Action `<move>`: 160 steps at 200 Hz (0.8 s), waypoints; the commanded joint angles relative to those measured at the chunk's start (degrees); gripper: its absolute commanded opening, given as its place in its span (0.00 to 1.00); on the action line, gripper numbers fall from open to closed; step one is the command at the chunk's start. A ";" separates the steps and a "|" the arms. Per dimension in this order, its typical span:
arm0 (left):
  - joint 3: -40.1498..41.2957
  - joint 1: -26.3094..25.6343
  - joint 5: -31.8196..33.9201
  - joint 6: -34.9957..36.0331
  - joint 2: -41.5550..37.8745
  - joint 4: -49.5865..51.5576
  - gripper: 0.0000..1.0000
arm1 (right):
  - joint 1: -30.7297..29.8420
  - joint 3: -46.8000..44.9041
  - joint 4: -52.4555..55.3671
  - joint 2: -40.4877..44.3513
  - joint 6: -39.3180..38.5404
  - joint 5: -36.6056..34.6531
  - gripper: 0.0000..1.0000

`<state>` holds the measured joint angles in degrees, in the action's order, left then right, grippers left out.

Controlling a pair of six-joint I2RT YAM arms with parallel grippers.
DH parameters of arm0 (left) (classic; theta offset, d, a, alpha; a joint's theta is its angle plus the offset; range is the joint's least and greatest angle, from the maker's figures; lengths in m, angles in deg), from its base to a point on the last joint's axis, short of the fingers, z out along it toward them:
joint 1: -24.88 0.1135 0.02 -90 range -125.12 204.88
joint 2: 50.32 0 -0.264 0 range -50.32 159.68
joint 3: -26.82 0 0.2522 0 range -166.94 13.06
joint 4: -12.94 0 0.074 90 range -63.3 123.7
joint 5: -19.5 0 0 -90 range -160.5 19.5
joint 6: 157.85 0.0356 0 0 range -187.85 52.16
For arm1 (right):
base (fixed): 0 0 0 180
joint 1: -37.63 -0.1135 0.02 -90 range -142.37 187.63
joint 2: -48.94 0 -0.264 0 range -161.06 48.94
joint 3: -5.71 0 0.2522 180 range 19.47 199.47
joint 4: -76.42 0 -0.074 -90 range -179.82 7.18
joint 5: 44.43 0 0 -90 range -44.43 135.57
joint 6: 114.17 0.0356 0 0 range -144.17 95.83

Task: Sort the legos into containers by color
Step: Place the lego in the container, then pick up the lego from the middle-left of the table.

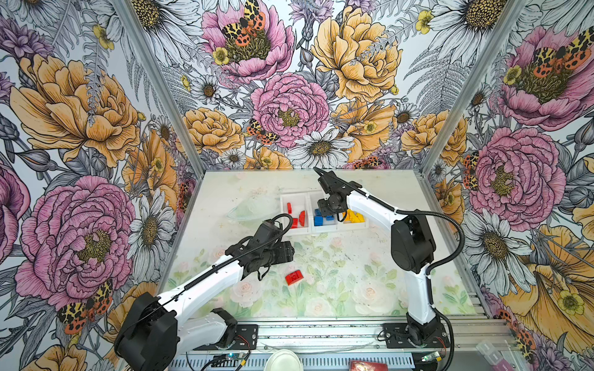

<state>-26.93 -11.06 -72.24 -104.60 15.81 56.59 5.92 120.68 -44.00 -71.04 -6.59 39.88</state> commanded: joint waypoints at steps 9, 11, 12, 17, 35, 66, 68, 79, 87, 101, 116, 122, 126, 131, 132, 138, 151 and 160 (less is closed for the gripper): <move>-2.23 -4.00 2.15 3.25 1.23 4.81 0.77 | -0.55 -4.19 -0.40 6.26 0.25 1.49 0.63; -2.25 -4.32 2.17 3.37 1.36 5.09 0.77 | -0.53 -4.53 -0.43 6.54 0.26 1.65 0.63; -2.27 -4.45 2.17 3.41 1.41 5.22 0.77 | -0.54 -4.71 -0.45 6.70 0.21 1.74 0.63; -2.49 -5.04 2.33 3.77 1.70 5.78 0.76 | -0.56 -5.53 -0.41 7.53 0.20 2.00 0.65; -3.23 -7.02 2.86 4.73 2.81 7.48 0.77 | -0.55 -8.86 -0.48 10.79 0.24 3.58 0.71; -4.58 -9.44 3.14 6.70 4.64 9.09 0.77 | -0.46 -14.35 -0.59 16.32 0.02 9.47 0.76; -4.75 -9.61 3.14 6.83 4.74 9.14 0.77 | -0.42 -14.76 -0.57 16.66 0.00 9.91 0.76; -5.34 -10.38 3.14 7.68 5.59 9.68 0.78 | -0.45 -16.87 -0.56 18.73 0.26 11.61 0.77; -5.87 -10.99 3.19 8.29 6.23 10.02 0.78 | -0.46 -18.41 -0.63 20.26 0.51 12.53 0.78; -6.82 -11.90 3.48 9.55 7.52 10.83 0.78 | -0.39 -21.12 -0.57 22.92 0.97 13.54 0.79; -7.75 -12.69 3.42 10.83 9.06 11.40 0.78 | -0.38 -23.79 -0.53 25.43 1.50 14.15 0.79; -8.11 -12.91 3.42 11.25 9.70 11.72 0.78 | -0.38 -24.97 -0.49 26.45 1.79 14.31 0.80; -8.36 -13.09 3.47 11.55 10.09 11.94 0.78 | -0.29 -25.69 -0.51 27.08 2.09 14.44 0.80; -8.56 -13.16 3.32 11.89 10.55 12.15 0.78 | -0.31 -26.46 -0.50 27.92 2.25 14.56 0.80; -8.59 -13.22 3.32 11.97 10.62 12.18 0.78 | -0.30 -26.61 -0.53 28.03 2.31 14.61 0.80; -8.87 -13.27 3.31 12.35 11.13 12.36 0.78 | -0.20 -27.64 -0.56 28.91 2.64 14.73 0.80; -9.27 -13.45 3.14 13.11 12.20 12.44 0.78 | -0.11 -29.62 -0.52 30.69 3.32 15.00 0.81; -9.49 -13.57 3.10 13.71 12.98 12.47 0.78 | -0.07 -30.88 -0.48 31.75 3.83 15.18 0.81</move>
<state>-34.69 -24.11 -70.03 -94.13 27.30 67.80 5.73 92.40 -43.93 -42.83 -4.84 53.49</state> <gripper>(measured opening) 0.783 0.809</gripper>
